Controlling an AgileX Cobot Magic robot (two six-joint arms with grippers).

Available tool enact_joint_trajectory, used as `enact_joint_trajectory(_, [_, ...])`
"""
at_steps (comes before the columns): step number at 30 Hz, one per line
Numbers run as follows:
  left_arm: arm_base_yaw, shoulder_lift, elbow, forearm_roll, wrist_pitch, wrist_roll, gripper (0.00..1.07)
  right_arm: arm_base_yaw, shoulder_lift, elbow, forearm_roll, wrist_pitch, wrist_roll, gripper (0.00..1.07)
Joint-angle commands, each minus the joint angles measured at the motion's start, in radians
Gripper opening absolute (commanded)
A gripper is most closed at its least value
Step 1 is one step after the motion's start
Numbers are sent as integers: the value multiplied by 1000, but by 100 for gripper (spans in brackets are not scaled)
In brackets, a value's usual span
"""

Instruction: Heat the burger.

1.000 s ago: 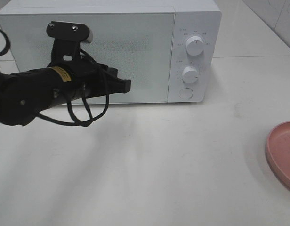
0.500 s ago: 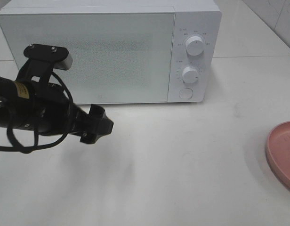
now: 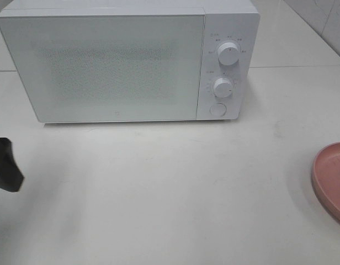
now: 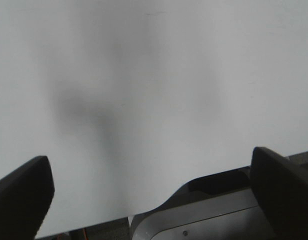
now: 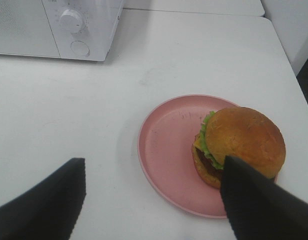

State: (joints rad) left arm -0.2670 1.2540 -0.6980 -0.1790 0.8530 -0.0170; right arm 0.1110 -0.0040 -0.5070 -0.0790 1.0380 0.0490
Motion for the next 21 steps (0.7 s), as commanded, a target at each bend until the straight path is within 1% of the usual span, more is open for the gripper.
enact_joint_trajectory(1, [82, -46, -5, 37, 73, -6, 100, -5, -29, 3, -7, -2, 0, 76])
enact_joint_trajectory(2, [156, -90, -5, 74, 121, -6, 100, -5, -29, 3, -7, -2, 0, 76])
enact_joint_trajectory(3, [198, -112, -5, 93, 148, -6, 100, -5, -29, 3, -7, -2, 0, 76])
enact_joint_trajectory(4, [198, -112, -5, 93, 148, -6, 100, -5, -29, 3, -7, -2, 0, 76])
enact_joint_trajectory(5, [261, -150, -4, 99, 182, -24, 100, -5, -29, 3, -7, -2, 0, 76])
enact_joint_trajectory(6, [303, -197, -4, 99, 191, -29, 100, -5, -29, 3, -7, -2, 0, 76])
enact_joint_trajectory(8, [310, -215, -4, 101, 193, -27, 100, -5, -29, 3, -7, -2, 0, 76])
enact_joint_trajectory(9, [312, -265, -4, 113, 207, -24, 100, -5, -29, 3, -7, -2, 0, 76])
enact_joint_trajectory(10, [312, -265, -4, 113, 207, -24, 100, -5, -29, 3, -7, -2, 0, 76])
enact_joint_trajectory(11, [312, -316, -4, 120, 230, -24, 100, -5, -29, 3, -7, -2, 0, 76])
enact_joint_trajectory(13, [312, -337, -4, 123, 235, -24, 100, -5, -29, 3, -7, -2, 0, 76])
enact_joint_trajectory(14, [312, -393, -3, 127, 235, -24, 100, -5, -29, 3, -7, -2, 0, 76])
enact_joint_trajectory(16, [312, -415, 2, 127, 236, -24, 100, -5, -29, 3, -7, -2, 0, 76])
enact_joint_trajectory(17, [312, -479, 26, 128, 231, -24, 100, -5, -29, 3, -7, -2, 0, 76])
enact_joint_trajectory(18, [312, -479, 26, 128, 231, -24, 100, -5, -29, 3, -7, -2, 0, 76])
enact_joint_trajectory(19, [312, -512, 45, 130, 225, -24, 100, -5, -29, 3, -7, -2, 0, 76])
enact_joint_trajectory(20, [312, -573, 91, 129, 214, -24, 100, -5, -29, 3, -7, -2, 0, 76])
enact_joint_trajectory(21, [312, -573, 91, 129, 214, -24, 100, -5, -29, 3, -7, -2, 0, 76])
